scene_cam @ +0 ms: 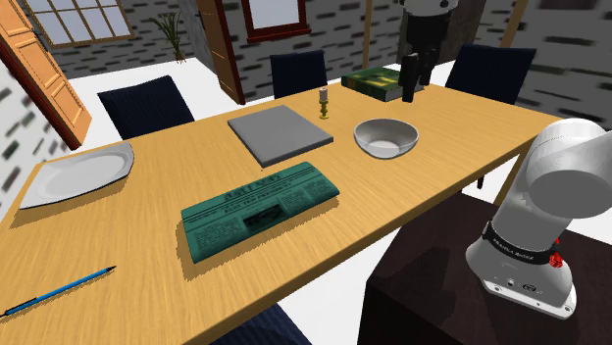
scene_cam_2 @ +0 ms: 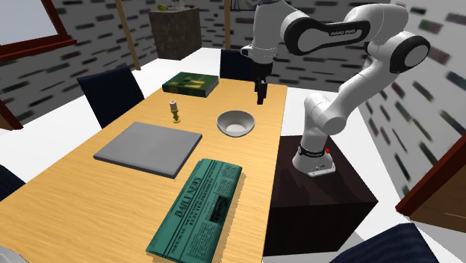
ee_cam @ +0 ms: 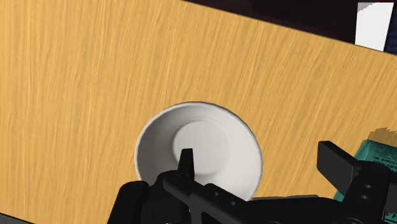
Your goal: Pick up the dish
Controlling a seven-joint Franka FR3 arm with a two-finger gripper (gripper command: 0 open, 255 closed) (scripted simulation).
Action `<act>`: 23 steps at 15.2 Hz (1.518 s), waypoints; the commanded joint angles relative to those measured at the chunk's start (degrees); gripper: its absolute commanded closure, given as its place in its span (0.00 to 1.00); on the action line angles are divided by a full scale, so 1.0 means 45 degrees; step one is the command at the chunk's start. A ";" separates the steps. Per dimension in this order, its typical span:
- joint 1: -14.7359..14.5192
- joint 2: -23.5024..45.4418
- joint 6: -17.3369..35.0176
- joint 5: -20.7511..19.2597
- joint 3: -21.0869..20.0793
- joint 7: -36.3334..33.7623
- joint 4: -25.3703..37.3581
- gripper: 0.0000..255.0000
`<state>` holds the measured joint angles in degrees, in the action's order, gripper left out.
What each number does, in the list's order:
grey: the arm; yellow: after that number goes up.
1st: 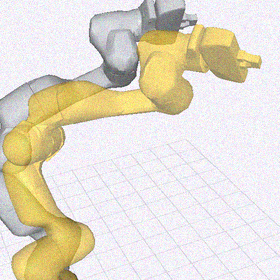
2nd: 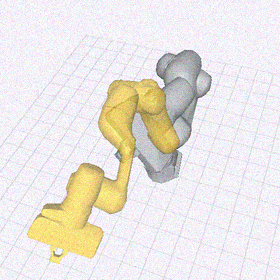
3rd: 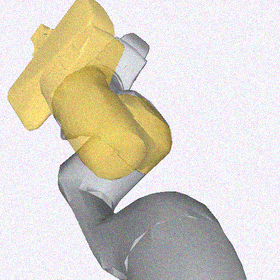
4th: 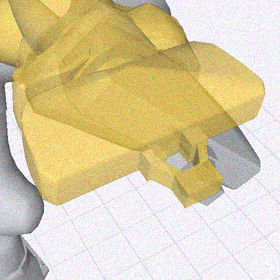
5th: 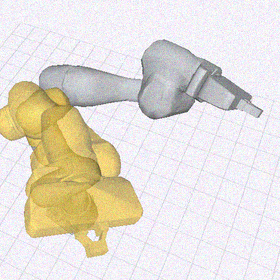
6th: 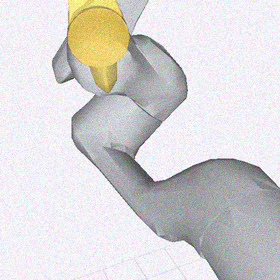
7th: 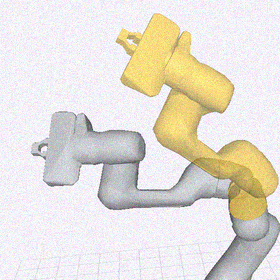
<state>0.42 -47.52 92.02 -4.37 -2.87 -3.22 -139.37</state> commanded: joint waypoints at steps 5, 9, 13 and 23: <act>0.0023 0.1148 0.1831 0.0033 -0.0255 -0.0493 -0.0695 0.00; 0.0096 0.2604 0.3666 -0.0006 -0.0528 -0.1003 -0.1090 0.00; 0.0217 0.4327 0.5446 -0.0161 -0.0807 -0.1560 -0.1169 0.00; 0.0265 0.4951 0.6951 -0.0283 -0.0880 -0.1799 -0.2064 0.00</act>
<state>1.63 -25.27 123.08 -5.64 -6.79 -11.25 -148.50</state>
